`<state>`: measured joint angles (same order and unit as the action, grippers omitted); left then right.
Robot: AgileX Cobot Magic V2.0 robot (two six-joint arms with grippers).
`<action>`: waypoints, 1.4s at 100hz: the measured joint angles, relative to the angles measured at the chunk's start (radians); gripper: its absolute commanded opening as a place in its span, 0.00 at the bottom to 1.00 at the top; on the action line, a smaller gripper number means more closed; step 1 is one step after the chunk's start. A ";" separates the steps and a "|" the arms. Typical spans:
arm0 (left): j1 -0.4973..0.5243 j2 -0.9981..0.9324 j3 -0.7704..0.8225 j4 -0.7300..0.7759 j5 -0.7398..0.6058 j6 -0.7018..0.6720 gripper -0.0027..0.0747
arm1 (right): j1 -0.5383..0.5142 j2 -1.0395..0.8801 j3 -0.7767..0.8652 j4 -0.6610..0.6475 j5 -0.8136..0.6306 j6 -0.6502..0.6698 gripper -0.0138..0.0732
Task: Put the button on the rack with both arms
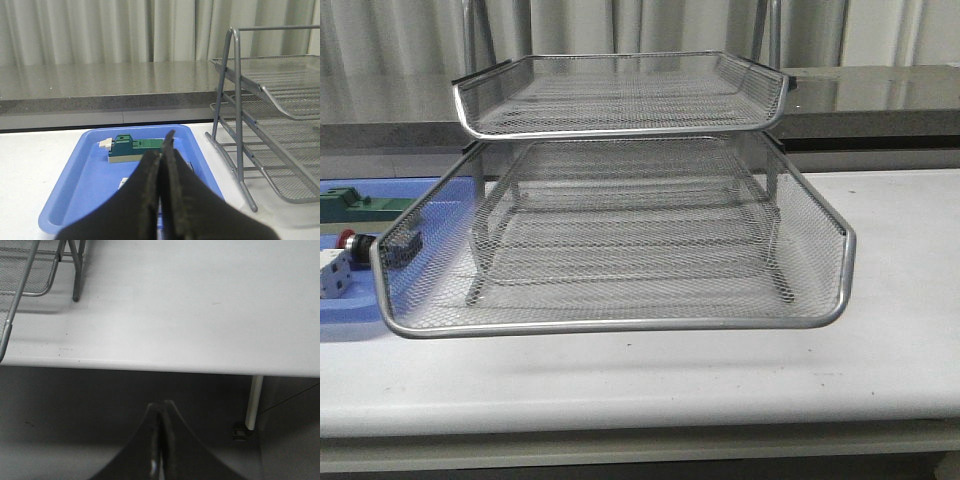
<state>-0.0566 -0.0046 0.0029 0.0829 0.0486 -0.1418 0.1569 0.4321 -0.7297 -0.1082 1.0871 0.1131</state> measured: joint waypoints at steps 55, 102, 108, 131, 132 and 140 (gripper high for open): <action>0.000 0.000 0.000 0.000 0.000 0.000 0.01 | 0.000 0.000 0.000 0.000 0.000 0.000 0.08; 0.000 0.000 0.000 -0.007 -0.079 0.000 0.01 | 0.000 0.000 0.000 0.000 0.000 0.002 0.08; 0.000 0.000 -0.006 -0.022 -0.060 0.000 0.01 | 0.000 0.000 0.000 0.000 0.000 0.002 0.08; 0.000 0.150 -0.196 -0.053 0.055 0.000 0.01 | 0.000 0.000 0.000 0.000 0.000 0.002 0.08; 0.000 0.159 -0.205 -0.053 0.060 0.000 0.01 | 0.000 0.000 0.000 0.000 0.000 0.002 0.08; 0.000 0.278 -0.323 -0.062 0.139 0.000 0.01 | 0.000 0.000 0.000 0.000 0.000 0.002 0.08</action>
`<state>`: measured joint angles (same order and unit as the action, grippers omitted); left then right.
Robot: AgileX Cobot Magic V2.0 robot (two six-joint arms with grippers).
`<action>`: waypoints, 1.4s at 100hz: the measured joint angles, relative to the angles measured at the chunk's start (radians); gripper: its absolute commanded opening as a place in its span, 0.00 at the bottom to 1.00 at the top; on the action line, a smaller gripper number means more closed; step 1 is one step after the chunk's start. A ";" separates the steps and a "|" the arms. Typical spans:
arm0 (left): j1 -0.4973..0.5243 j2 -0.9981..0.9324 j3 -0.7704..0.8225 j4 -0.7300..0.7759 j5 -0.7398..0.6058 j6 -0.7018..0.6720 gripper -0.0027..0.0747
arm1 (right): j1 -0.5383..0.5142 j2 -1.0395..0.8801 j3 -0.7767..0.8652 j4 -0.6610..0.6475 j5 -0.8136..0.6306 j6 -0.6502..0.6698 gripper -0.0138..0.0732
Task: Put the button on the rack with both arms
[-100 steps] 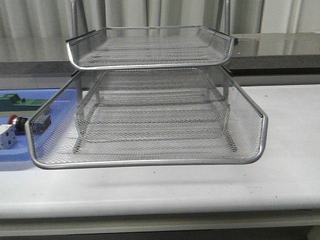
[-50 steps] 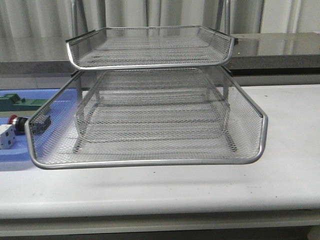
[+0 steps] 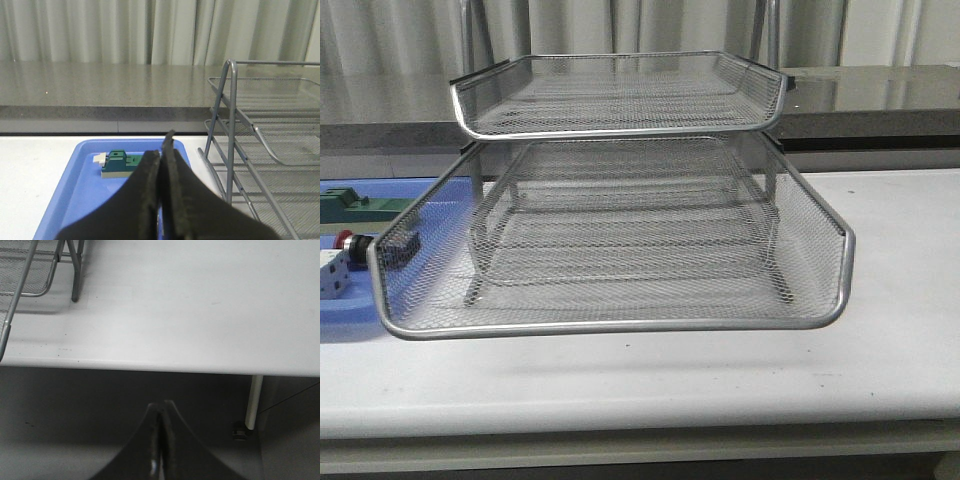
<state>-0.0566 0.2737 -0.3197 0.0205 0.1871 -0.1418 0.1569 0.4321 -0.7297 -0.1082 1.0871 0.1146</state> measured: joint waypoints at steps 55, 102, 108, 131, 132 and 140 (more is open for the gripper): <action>0.000 0.822 -0.662 0.104 0.419 0.066 0.01 | 0.000 0.000 0.000 0.000 0.000 0.000 0.08; -0.001 1.063 -0.792 0.108 0.482 0.202 0.91 | 0.000 0.000 0.000 0.000 0.000 0.000 0.08; -0.001 1.063 -0.792 0.108 0.482 0.204 0.90 | 0.000 0.000 0.000 0.000 0.000 0.000 0.08; -0.001 1.064 -0.792 0.108 0.457 0.204 0.90 | 0.000 0.000 0.000 0.000 0.000 0.000 0.08; -0.001 1.064 -0.792 0.108 0.453 0.204 0.90 | 0.000 0.000 0.000 0.000 0.000 0.000 0.08; -0.001 1.067 -0.792 0.110 0.410 0.204 0.90 | 0.000 0.000 0.000 0.000 0.000 0.000 0.08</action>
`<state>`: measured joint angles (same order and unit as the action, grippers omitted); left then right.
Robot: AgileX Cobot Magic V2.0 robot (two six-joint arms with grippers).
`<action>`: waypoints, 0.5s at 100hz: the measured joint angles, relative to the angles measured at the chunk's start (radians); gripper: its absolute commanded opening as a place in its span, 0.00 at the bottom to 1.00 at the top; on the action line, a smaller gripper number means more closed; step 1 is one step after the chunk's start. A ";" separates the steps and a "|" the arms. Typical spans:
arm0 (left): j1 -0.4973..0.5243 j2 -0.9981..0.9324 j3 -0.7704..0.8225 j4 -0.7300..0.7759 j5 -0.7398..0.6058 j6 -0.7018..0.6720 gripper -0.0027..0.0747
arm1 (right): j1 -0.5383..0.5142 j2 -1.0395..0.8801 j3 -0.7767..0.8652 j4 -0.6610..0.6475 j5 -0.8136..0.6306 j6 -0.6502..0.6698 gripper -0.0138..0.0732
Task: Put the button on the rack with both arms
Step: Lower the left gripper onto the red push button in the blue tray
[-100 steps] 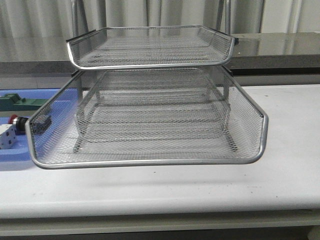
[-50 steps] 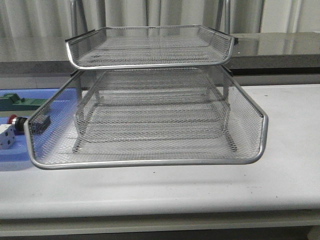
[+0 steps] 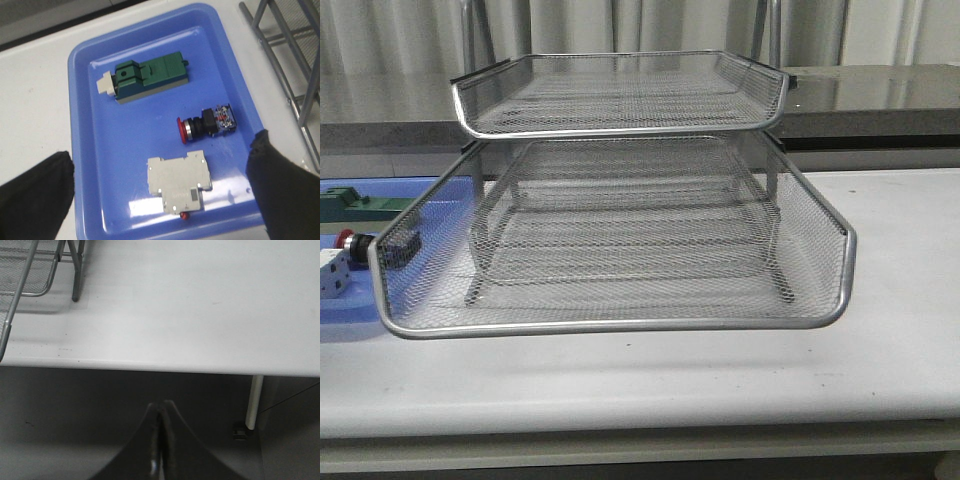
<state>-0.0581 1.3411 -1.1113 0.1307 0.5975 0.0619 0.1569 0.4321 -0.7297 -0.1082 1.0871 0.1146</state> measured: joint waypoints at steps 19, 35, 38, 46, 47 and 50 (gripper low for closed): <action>0.000 0.071 -0.066 0.024 -0.034 0.126 0.90 | 0.000 0.000 0.000 0.000 0.000 0.000 0.08; 0.000 0.220 -0.190 0.024 0.051 0.290 0.90 | 0.000 0.000 0.000 0.000 0.000 0.000 0.08; 0.000 0.249 -0.217 0.024 0.075 0.312 0.90 | 0.000 0.000 0.000 0.000 0.000 0.000 0.08; 0.000 0.339 -0.291 0.024 0.141 0.364 0.90 | 0.000 0.000 0.000 0.000 0.000 0.000 0.08; 0.000 0.346 -0.304 0.021 0.152 0.375 0.90 | 0.000 0.000 0.000 0.000 0.000 0.000 0.08; 0.000 0.375 -0.330 0.019 0.174 0.396 0.90 | 0.000 0.000 0.000 0.000 0.000 0.000 0.08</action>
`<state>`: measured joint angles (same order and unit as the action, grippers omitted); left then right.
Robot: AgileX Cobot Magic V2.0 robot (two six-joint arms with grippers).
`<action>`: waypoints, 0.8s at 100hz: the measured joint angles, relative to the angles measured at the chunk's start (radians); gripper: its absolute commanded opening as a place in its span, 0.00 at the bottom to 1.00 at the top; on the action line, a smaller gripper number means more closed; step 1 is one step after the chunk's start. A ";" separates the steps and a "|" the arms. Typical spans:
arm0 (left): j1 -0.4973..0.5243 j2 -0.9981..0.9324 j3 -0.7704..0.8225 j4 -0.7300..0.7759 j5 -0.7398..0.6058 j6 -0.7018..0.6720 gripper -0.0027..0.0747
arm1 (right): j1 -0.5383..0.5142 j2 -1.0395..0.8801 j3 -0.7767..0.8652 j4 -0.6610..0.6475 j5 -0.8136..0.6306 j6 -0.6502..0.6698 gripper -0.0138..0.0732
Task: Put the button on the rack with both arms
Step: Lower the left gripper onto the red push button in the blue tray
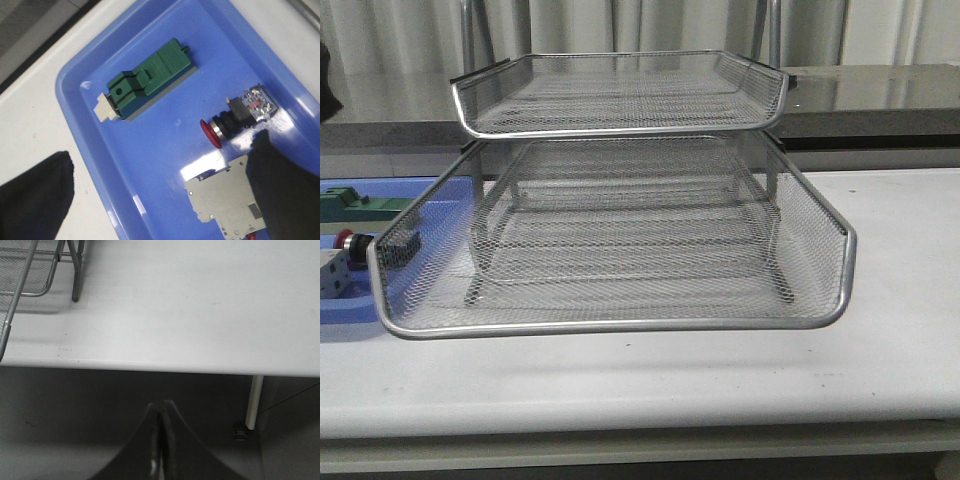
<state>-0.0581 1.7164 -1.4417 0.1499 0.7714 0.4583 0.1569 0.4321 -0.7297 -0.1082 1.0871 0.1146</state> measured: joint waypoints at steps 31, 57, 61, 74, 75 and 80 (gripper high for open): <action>-0.002 0.255 -0.191 -0.066 0.126 0.213 0.90 | 0.000 0.000 0.000 0.000 0.000 0.000 0.08; -0.003 0.354 -0.215 -0.118 0.145 0.309 0.90 | 0.000 0.000 0.000 0.000 0.000 0.000 0.08; -0.003 0.360 -0.217 -0.128 0.145 0.323 0.90 | 0.000 0.000 0.000 0.000 0.000 0.000 0.08; -0.005 0.386 -0.218 -0.150 0.145 0.355 0.90 | 0.000 0.000 0.000 0.000 0.000 0.000 0.08; -0.005 0.387 -0.218 -0.150 0.145 0.357 0.90 | 0.000 0.000 0.000 0.000 0.000 0.000 0.08; -0.005 0.398 -0.218 -0.150 0.145 0.363 0.90 | 0.000 0.000 0.000 0.000 0.000 0.000 0.08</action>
<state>-0.0627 2.1141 -1.6592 0.0000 0.9165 0.8217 0.1569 0.4321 -0.7297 -0.1082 1.0871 0.1146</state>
